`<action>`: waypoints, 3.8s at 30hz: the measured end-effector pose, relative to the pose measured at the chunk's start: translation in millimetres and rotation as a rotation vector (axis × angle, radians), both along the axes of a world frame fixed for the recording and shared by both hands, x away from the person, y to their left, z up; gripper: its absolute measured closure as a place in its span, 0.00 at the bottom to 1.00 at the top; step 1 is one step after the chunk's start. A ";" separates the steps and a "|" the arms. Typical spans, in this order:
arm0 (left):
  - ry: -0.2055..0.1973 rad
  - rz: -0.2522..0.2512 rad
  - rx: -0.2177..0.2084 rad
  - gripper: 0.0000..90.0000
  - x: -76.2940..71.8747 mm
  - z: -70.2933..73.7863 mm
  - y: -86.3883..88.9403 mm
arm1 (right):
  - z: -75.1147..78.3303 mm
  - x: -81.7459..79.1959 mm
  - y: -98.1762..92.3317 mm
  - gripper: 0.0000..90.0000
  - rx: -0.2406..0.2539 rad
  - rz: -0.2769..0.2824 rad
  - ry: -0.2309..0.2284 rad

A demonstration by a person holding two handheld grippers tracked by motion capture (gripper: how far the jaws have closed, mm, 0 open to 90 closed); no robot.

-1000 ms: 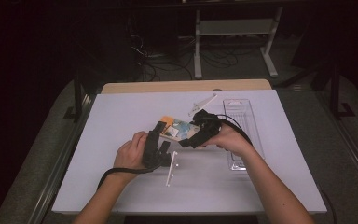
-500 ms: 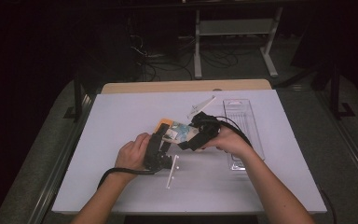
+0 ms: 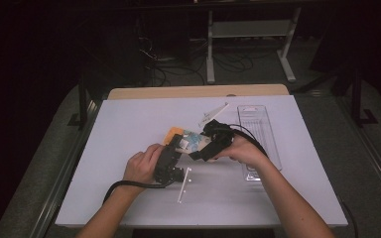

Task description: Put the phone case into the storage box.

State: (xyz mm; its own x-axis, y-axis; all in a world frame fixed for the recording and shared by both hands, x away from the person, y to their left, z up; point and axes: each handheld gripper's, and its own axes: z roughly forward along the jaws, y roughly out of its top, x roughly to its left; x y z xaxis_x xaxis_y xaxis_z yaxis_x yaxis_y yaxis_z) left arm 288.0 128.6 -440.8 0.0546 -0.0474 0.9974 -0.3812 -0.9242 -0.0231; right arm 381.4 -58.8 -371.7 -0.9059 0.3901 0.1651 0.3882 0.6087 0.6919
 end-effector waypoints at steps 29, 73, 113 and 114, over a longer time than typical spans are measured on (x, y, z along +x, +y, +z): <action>0.024 -0.003 -0.001 0.74 -3.5 1.3 -1.5 | -3.2 2.2 0.4 0.12 -0.004 0.012 -0.015; 0.051 0.078 0.004 0.88 0.8 8.7 25.1 | 12.1 -5.7 -19.7 0.01 0.086 -0.043 -0.012; 0.051 0.144 -0.021 0.88 4.7 15.3 43.0 | -15.7 -49.8 -103.9 0.01 0.119 -0.228 -0.070; 0.052 0.144 -0.022 0.88 4.7 15.3 42.9 | -15.8 -50.1 -103.7 0.01 0.117 -0.229 -0.071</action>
State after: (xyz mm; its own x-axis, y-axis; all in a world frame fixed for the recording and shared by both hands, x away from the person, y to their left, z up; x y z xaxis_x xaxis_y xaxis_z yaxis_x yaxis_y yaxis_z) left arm 292.6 171.5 -425.5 0.1109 -0.0137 0.9937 -0.2445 -0.9695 0.0139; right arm 331.3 -162.5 -387.5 -0.8069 0.5685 0.1606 0.4551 0.4248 0.7826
